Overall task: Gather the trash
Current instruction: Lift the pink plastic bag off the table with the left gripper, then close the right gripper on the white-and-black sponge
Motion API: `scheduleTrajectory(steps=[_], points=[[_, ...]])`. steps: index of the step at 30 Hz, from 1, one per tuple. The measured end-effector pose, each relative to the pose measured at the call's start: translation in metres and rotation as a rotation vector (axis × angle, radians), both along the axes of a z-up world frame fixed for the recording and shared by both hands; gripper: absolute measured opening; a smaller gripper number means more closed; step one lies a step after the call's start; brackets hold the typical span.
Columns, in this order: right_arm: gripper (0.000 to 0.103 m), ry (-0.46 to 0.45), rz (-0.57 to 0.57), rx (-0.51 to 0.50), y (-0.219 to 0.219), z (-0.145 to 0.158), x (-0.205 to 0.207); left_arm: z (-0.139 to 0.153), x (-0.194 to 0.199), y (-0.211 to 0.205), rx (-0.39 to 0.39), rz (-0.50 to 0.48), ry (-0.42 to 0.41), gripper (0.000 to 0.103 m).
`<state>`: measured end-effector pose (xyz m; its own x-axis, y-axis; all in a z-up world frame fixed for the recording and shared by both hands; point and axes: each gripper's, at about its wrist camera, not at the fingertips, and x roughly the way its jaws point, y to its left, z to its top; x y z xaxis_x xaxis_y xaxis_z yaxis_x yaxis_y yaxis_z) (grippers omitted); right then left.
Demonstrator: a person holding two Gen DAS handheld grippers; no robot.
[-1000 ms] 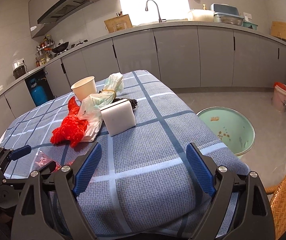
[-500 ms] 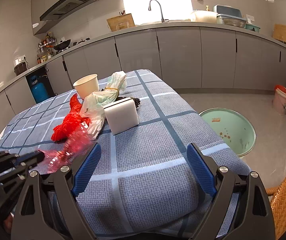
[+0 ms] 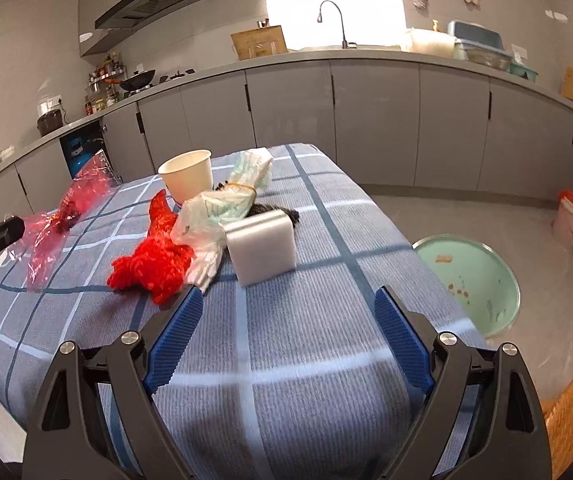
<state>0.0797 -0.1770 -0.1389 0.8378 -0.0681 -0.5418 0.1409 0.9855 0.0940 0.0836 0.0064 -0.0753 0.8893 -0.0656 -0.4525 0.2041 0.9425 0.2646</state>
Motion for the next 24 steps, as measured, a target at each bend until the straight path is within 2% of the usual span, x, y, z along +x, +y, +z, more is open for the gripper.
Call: scheduleTrajectory(steps=[4, 8, 18, 20, 21, 24], points=[[0.087, -0.002, 0.033, -0.049, 0.008, 0.01, 0.03, -0.001, 0.034, 0.009, -0.01, 0.082, 0.005, 0.004], [0.087, 0.03, 0.055, -0.08, 0.014, 0.01, 0.059, -0.004, 0.055, 0.011, -0.009, 0.111, 0.004, 0.004], [0.085, 0.102, 0.071, -0.131, 0.019, -0.016, 0.096, -0.007, 0.063, 0.016, -0.041, 0.118, 0.022, 0.004], [0.071, 0.125, 0.095, -0.136, 0.02, -0.021, 0.1, -0.009, 0.062, 0.015, -0.041, 0.118, 0.027, 0.004], [0.059, 0.134, 0.098, -0.144, 0.021, -0.022, 0.101, -0.01, 0.062, 0.014, -0.042, 0.118, 0.028, 0.004], [0.052, 0.132, 0.106, -0.153, 0.02, -0.021, 0.097, -0.009, 0.062, 0.015, -0.042, 0.118, 0.03, 0.004]])
